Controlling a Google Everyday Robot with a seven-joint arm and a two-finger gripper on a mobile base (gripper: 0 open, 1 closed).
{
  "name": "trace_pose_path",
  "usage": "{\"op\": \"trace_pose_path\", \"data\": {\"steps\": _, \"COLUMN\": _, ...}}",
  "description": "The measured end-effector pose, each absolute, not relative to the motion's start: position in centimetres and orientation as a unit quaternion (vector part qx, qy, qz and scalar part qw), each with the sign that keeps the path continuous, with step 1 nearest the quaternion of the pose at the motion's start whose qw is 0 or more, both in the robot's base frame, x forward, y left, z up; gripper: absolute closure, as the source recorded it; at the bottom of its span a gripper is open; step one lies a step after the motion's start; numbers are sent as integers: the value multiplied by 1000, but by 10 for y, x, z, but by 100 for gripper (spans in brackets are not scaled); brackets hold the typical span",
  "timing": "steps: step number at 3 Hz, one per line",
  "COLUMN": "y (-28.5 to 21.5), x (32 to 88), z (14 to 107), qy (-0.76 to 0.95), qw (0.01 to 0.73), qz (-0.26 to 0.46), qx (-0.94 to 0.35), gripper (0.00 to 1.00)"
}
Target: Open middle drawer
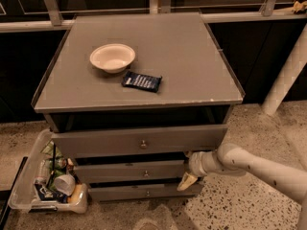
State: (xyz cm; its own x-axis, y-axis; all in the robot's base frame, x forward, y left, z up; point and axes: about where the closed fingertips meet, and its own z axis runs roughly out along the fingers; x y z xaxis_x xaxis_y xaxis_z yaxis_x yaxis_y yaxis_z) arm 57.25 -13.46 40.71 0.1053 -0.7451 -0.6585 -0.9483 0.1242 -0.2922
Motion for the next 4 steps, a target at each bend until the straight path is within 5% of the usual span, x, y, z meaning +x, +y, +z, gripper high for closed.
{"op": "trace_pose_path", "data": {"steps": 4, "y": -139, "x": 550, "z": 398, "qy": 653, "qw": 368, "qz": 153, "qx": -644, "gripper": 87}}
